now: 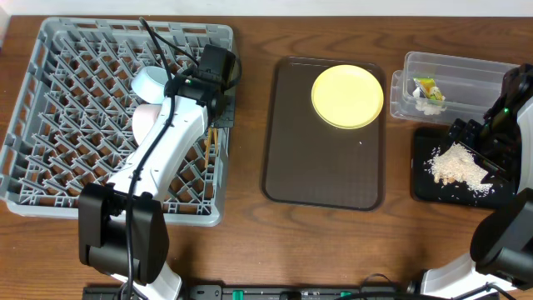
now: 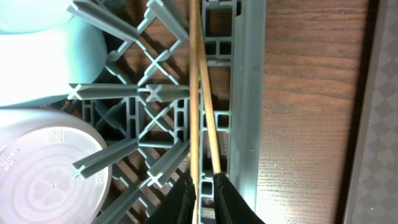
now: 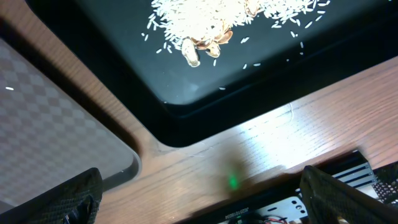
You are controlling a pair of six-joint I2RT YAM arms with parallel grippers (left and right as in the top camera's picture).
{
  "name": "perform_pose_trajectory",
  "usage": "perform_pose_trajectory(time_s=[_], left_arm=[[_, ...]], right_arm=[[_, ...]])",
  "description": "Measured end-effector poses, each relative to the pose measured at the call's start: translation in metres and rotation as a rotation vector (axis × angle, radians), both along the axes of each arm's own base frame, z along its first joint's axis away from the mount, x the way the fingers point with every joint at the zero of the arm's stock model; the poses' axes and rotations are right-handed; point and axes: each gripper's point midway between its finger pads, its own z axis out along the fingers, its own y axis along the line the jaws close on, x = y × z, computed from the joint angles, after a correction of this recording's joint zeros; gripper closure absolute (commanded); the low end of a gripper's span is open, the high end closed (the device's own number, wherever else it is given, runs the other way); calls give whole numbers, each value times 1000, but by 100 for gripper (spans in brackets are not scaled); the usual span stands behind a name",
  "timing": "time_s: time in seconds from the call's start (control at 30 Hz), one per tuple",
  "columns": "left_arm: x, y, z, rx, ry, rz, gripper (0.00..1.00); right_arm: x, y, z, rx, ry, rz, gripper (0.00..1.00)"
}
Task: Sort waste into correct bins and load items into the dishwasher
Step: 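Carry the chopstick left and drop it into the rack, then move the left gripper right to the yellow plate's edge on the tray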
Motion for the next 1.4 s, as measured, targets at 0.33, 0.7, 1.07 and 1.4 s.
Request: perform_pose_trajectory(time_s=[0.33, 0.7, 1.07, 1.4], left_arm=[[0, -1, 0, 4, 0, -6, 83], [8, -44, 12, -25, -89, -98, 94], [23, -137, 32, -156, -270, -274, 92], [28, -151, -43, -156, -140, -296, 92]], right_arm=[[0, 0, 0, 0, 0, 0, 1], [0, 0, 0, 0, 0, 0, 1], [0, 0, 0, 0, 0, 0, 1], [0, 0, 0, 0, 0, 0, 1]])
